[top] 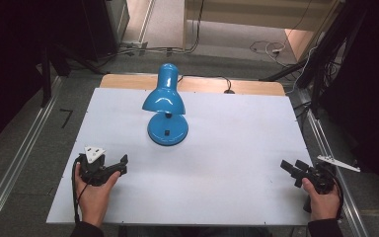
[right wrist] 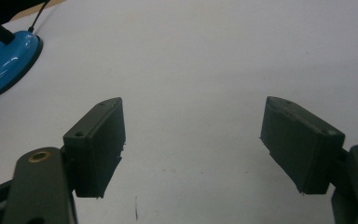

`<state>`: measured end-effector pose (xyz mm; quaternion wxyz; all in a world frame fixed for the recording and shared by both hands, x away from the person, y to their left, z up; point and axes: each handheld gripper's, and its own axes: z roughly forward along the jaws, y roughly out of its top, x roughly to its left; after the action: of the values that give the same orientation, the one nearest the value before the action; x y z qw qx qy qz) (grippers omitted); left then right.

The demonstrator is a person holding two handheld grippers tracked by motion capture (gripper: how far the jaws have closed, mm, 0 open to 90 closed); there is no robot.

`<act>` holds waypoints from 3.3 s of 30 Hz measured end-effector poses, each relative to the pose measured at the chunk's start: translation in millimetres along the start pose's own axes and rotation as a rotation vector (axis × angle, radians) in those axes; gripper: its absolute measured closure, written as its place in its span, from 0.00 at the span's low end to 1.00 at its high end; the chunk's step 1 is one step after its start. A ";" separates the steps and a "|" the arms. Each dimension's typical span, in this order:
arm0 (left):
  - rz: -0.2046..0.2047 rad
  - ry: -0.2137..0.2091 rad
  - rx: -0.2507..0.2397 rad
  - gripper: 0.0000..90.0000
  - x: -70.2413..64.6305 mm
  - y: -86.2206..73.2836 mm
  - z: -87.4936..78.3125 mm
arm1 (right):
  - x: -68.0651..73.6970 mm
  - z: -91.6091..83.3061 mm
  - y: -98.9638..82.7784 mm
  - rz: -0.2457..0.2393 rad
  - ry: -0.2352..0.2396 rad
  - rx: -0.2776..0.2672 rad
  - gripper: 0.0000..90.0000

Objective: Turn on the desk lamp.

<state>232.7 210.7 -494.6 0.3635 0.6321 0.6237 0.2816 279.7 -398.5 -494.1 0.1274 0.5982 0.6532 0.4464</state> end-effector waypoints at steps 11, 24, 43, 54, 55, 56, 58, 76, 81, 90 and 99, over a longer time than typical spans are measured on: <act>0.001 -0.033 0.010 0.15 -8.2 4.8 6.0 | -0.1 -0.1 0.1 0.000 -0.004 -0.001 0.23; 0.005 -0.076 0.018 0.16 -22.7 13.5 19.1 | -0.8 -0.3 0.1 0.001 -0.005 -0.004 0.23; -0.001 -0.117 0.020 0.16 -41.7 25.4 34.9 | -0.5 0.2 0.1 -0.001 -0.009 0.001 0.23; 0.006 -0.149 0.013 0.17 -56.8 33.3 42.5 | 0.0 -0.2 0.1 -0.003 -0.010 -0.005 0.23; 0.005 -0.152 0.013 0.17 -57.7 34.0 43.0 | 0.1 -0.2 0.1 -0.002 -0.009 -0.004 0.23; 0.005 -0.152 0.011 0.17 -58.3 34.3 43.4 | 0.1 -0.1 0.1 -0.003 -0.010 -0.004 0.23; 0.006 -0.153 0.011 0.17 -59.0 35.1 44.3 | 0.1 0.0 0.1 -0.003 -0.010 -0.003 0.23; -0.009 -0.170 0.008 0.17 -68.8 44.6 56.4 | 0.1 -0.2 0.4 -0.005 -0.012 -0.006 0.23; -0.013 -0.173 0.006 0.17 -72.0 47.3 58.4 | 0.1 -0.1 0.5 -0.006 -0.012 -0.007 0.23; -0.017 -0.181 0.014 0.17 -77.2 50.2 65.3 | 0.0 0.3 0.5 -0.003 -0.011 -0.004 0.23; -0.019 -0.186 0.023 0.18 -78.3 54.6 72.1 | 0.0 1.4 0.7 -0.002 -0.008 -0.001 0.23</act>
<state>318.0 127.4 -484.3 0.4153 0.6538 0.5962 0.2111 281.1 -398.0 -494.4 0.1309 0.5991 0.6532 0.4442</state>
